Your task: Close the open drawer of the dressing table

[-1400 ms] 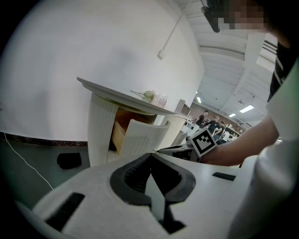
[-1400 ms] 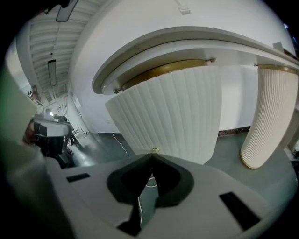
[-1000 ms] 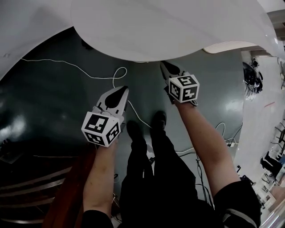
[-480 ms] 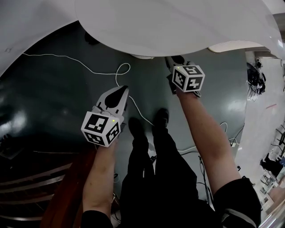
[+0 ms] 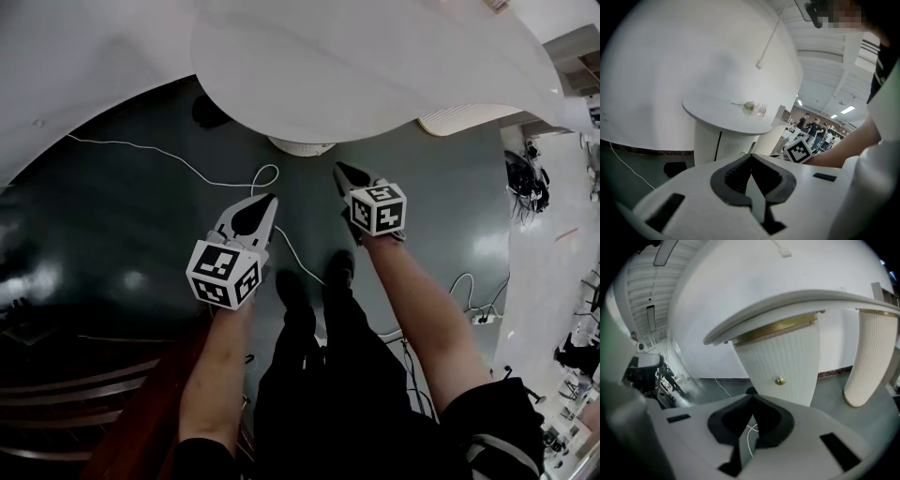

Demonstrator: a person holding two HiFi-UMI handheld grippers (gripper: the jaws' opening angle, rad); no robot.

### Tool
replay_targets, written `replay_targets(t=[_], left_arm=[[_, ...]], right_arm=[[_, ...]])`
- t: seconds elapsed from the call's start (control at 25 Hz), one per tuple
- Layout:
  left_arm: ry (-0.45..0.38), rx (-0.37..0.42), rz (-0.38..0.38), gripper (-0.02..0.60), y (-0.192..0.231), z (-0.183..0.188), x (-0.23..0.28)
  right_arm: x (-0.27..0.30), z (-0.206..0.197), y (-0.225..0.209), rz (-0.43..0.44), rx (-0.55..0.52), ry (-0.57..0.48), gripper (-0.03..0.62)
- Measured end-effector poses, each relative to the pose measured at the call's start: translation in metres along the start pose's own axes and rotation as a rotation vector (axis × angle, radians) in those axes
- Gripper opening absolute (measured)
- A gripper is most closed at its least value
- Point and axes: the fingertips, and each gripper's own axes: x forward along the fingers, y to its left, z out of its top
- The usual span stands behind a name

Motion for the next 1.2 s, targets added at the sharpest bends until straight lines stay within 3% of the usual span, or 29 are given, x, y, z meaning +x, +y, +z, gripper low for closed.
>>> replay_targets(t=[0.16, 0.4, 0.6, 0.84, 1.2], left_arm=[[-0.020, 0.001, -0.020, 0.009, -0.022, 0.035, -0.030], [-0.032, 0.142, -0.021, 0.009, -0.049, 0.073, -0.090], [-0.084, 0.162, -0.064, 0.009, -0.073, 0.098, -0.132], [-0.119, 0.164, -0.078, 0.009, -0.095, 0.101, -0.159], [-0.135, 0.187, -0.058, 0.009, -0.160, 0.100, -0.169]], right_arm=[[-0.060, 0.012, 0.031, 0.015, 0.006, 0.017, 0.008], [-0.172, 0.018, 0.103, 0.027, -0.067, 0.019, 0.006], [-0.233, 0.021, 0.131, -0.008, -0.047, -0.028, 0.006], [-0.280, 0.044, 0.149, -0.015, -0.060, -0.115, 0.006], [-0.344, 0.070, 0.145, 0.053, -0.098, -0.240, 0.006]])
